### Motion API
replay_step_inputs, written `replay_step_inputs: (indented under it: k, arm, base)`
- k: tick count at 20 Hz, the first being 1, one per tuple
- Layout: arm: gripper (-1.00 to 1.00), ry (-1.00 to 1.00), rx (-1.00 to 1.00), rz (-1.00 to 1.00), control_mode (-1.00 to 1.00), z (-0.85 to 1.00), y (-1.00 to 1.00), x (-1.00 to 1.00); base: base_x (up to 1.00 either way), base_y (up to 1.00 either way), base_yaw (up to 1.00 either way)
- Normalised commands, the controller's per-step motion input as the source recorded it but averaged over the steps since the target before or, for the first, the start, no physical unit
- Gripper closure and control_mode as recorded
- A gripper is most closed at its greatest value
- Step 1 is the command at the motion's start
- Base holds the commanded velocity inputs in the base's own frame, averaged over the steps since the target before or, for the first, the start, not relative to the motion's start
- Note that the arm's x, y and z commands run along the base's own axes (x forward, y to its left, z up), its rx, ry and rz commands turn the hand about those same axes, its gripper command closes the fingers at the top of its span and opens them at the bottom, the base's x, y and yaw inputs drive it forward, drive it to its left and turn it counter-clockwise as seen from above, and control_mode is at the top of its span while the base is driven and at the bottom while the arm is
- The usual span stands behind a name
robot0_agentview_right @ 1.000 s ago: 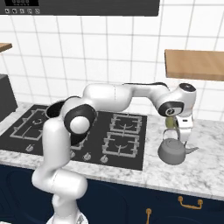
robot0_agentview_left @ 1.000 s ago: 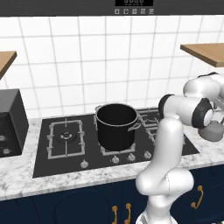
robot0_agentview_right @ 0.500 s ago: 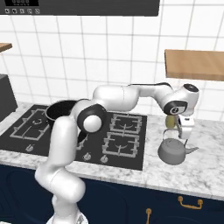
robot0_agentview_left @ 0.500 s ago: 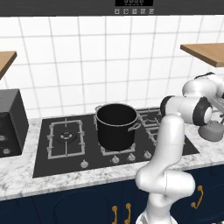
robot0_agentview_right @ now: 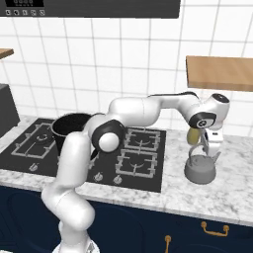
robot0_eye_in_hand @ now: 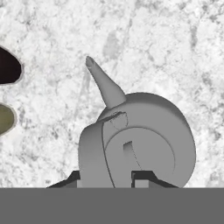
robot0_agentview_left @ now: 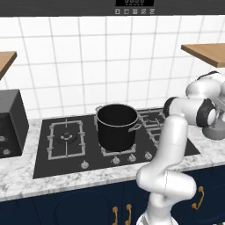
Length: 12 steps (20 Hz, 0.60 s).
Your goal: Pick the kettle from the counter and place it on a stove burner. Then turn the burner on.
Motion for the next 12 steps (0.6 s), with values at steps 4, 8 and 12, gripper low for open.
replay_step_inputs:
  k: [4,8,12]
  arm:
    - [1.00,-0.09,0.00,0.00,-1.00,0.19,0.08,-0.15]
    - [1.00,-0.18,0.00,0.00,-1.00,0.51,0.49,-0.25]
    - [1.00,-0.10,0.00,-0.05,-1.00,0.34,0.78,-0.29]
  base:
    - [0.00,0.00,0.00]
    - [0.00,0.00,0.00]
    - [0.00,0.00,0.00]
